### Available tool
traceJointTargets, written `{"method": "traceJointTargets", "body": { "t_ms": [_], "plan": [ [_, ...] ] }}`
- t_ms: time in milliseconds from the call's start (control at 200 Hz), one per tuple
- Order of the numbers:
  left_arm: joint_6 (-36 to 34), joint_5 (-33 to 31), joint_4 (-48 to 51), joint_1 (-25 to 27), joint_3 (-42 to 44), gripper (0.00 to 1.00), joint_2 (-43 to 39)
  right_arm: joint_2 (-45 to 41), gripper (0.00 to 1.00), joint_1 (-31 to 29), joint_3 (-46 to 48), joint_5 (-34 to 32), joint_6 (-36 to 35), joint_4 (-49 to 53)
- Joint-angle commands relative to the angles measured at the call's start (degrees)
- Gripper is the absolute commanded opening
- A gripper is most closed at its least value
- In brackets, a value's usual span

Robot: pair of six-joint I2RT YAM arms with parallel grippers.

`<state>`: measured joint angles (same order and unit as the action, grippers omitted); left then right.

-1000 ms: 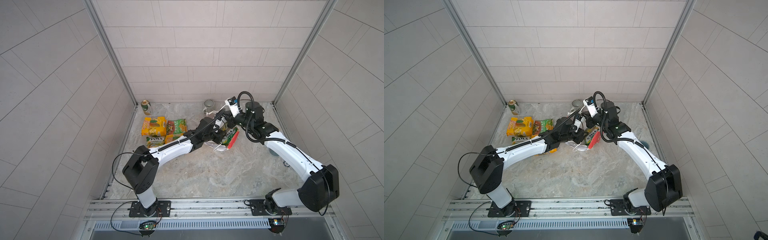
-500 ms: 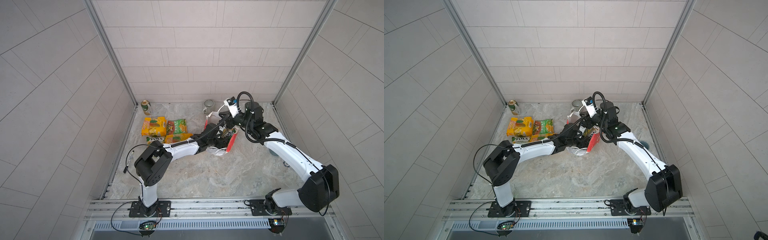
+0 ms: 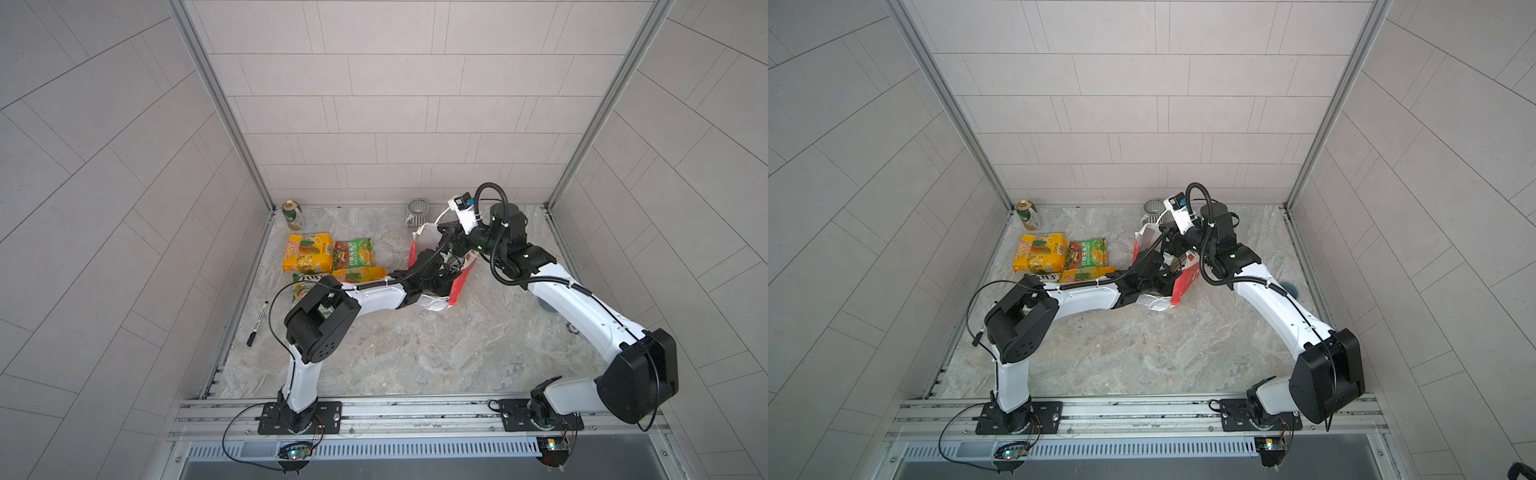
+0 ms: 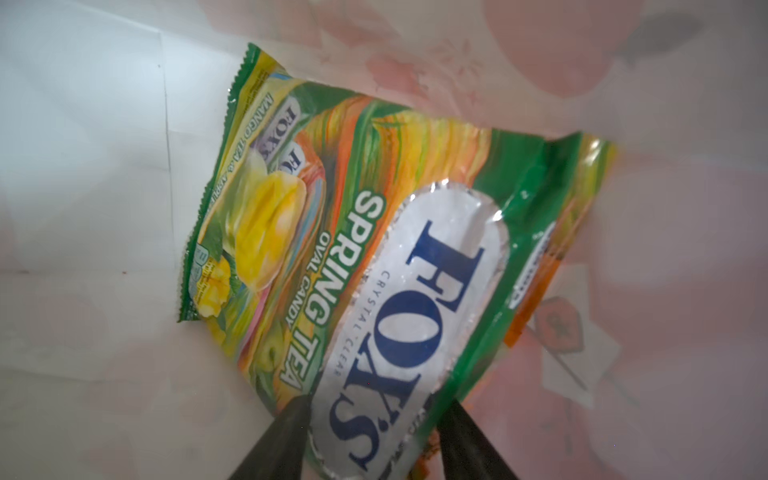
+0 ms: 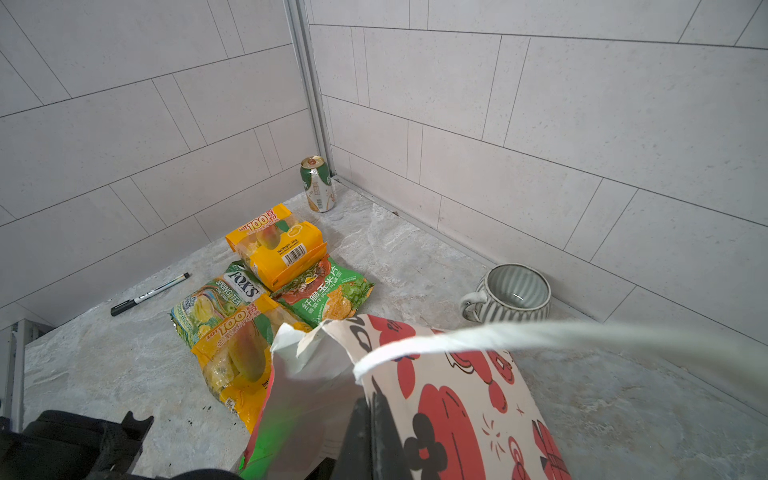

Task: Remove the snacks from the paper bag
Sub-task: 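Lower the left gripper into the bag and grasp the green Fox's packet, then lift the green Fox's packet out of the bag with the left gripper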

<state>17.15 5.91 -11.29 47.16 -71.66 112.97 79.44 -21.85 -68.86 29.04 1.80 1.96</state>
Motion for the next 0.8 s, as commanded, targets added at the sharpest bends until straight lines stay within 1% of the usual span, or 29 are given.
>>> {"method": "traceJointTargets", "body": {
  "t_ms": [0,50,170,260,345,791],
  "plan": [
    [-0.3,-2.1,-0.8,-0.3,-1.6,0.39,1.8,-0.9,0.03,-0.6,-0.7,1.7,0.0,-3.6],
    [-0.3,-2.0,-1.5,-0.5,-1.4,0.31,1.8,-1.0,0.03,-0.6,-0.8,1.4,0.0,-3.5],
    [-0.6,-3.3,-2.1,-0.7,-0.7,0.21,0.9,-0.8,0.03,-0.6,-0.9,1.4,0.0,-3.4],
    [-0.8,-3.3,-2.6,-0.9,-0.1,0.18,-0.2,-0.9,0.03,-0.6,-0.8,1.2,0.0,-3.2],
    [-1.2,-3.6,-2.6,-1.0,0.6,0.09,-1.7,-1.0,0.03,-0.6,-0.9,1.1,-0.2,-2.9],
    [-3.3,-5.4,1.3,-1.0,5.5,0.0,-15.4,-1.1,0.03,-0.6,-0.8,0.2,-0.6,-2.3]
  ]
}}
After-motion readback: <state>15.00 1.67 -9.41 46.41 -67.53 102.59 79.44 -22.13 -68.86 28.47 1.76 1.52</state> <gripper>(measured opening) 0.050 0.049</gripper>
